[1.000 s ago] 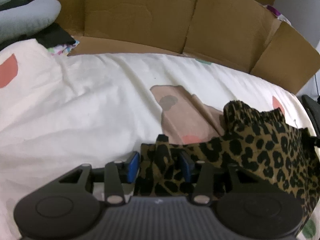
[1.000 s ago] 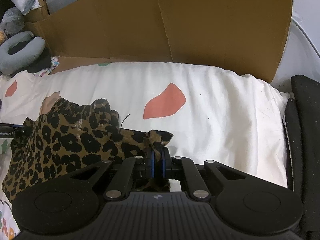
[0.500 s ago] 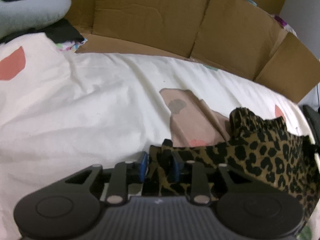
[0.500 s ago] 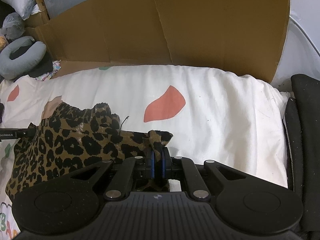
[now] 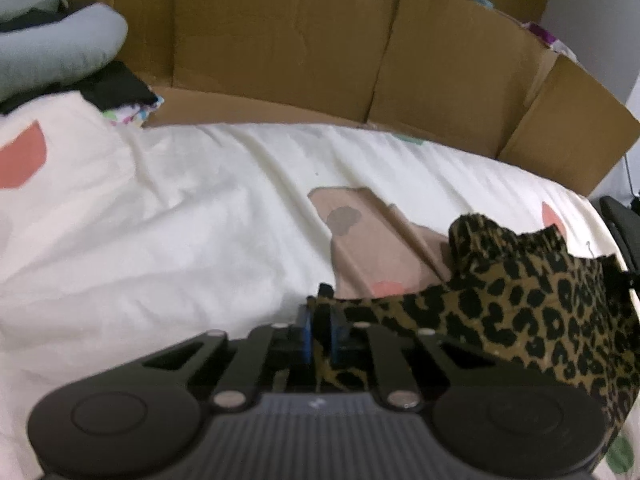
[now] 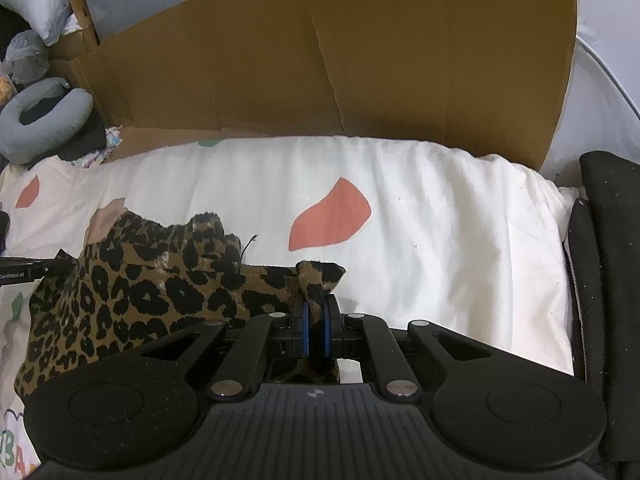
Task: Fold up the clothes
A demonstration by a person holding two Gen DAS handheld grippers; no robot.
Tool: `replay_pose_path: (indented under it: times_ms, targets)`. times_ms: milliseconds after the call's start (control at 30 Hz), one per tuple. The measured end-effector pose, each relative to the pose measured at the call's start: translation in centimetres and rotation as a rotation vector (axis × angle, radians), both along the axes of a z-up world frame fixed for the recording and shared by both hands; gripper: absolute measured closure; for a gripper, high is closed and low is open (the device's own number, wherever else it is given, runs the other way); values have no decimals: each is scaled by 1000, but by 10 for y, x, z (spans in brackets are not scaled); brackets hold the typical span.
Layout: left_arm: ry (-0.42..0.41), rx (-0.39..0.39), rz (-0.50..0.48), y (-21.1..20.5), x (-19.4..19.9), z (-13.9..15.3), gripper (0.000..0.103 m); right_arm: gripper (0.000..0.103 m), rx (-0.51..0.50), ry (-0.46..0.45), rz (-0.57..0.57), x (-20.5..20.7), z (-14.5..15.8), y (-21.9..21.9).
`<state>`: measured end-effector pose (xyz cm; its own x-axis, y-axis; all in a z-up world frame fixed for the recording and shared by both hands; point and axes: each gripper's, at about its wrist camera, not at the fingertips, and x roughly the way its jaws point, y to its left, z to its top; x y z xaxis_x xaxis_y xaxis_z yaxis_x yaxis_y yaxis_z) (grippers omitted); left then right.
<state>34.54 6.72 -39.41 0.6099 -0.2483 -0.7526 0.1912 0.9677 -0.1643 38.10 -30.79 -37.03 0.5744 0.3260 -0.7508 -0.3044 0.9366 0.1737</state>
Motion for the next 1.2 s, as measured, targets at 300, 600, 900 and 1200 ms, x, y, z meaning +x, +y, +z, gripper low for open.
replay_pose_path:
  times_ms: [300,600,900,1200]
  targets:
    - [-102,-46,31,13,-16,44,95,99,35,-65,-10,-14,26,-7]
    - [-182,-38,42,13,-18,77,95,99,59,-119,-18,-17,54,-5]
    - [-169,11,15,3,12,71,95,99,33,-82,-32,7,41,1]
    - [-56,69,2,0,30,25,95,99,-15,29,-14,34,2,13]
